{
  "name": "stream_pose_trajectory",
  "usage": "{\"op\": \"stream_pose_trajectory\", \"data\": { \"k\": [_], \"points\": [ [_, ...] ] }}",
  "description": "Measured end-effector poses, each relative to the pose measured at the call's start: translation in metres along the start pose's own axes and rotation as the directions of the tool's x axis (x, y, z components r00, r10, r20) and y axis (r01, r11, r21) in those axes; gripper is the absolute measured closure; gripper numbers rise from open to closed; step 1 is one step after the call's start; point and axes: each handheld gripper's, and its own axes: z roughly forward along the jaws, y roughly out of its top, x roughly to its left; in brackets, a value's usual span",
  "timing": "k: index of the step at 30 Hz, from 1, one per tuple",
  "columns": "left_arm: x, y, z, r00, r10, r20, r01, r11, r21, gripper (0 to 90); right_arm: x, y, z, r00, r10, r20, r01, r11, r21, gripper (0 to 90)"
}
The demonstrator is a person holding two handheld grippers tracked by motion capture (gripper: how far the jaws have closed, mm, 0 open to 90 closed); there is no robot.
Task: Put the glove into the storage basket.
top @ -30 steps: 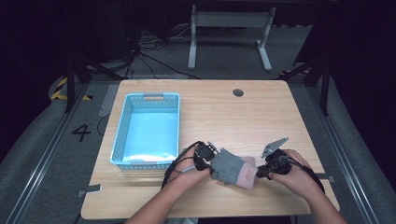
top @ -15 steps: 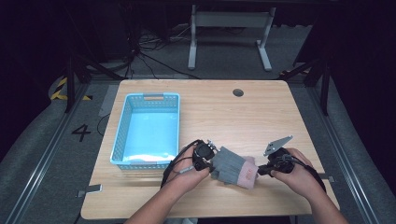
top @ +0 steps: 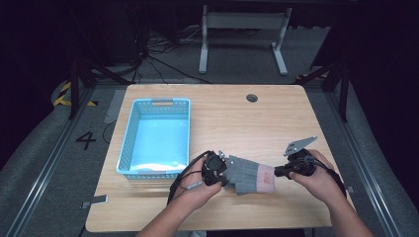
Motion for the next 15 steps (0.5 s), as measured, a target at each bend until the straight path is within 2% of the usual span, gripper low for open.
{"op": "stream_pose_trajectory", "data": {
  "k": [9,15],
  "points": [
    [-0.003,0.001,0.002,0.9999,0.009,0.011,-0.009,0.9999,0.007,87.5,-0.005,0.006,0.004,0.9991,0.013,0.041,-0.012,0.999,-0.030,87.7],
    [-0.001,0.002,0.010,0.9998,0.007,0.021,-0.008,0.9997,0.024,87.5,-0.010,0.005,0.011,0.9982,0.027,0.053,-0.026,0.999,-0.021,87.7]
  ]
}}
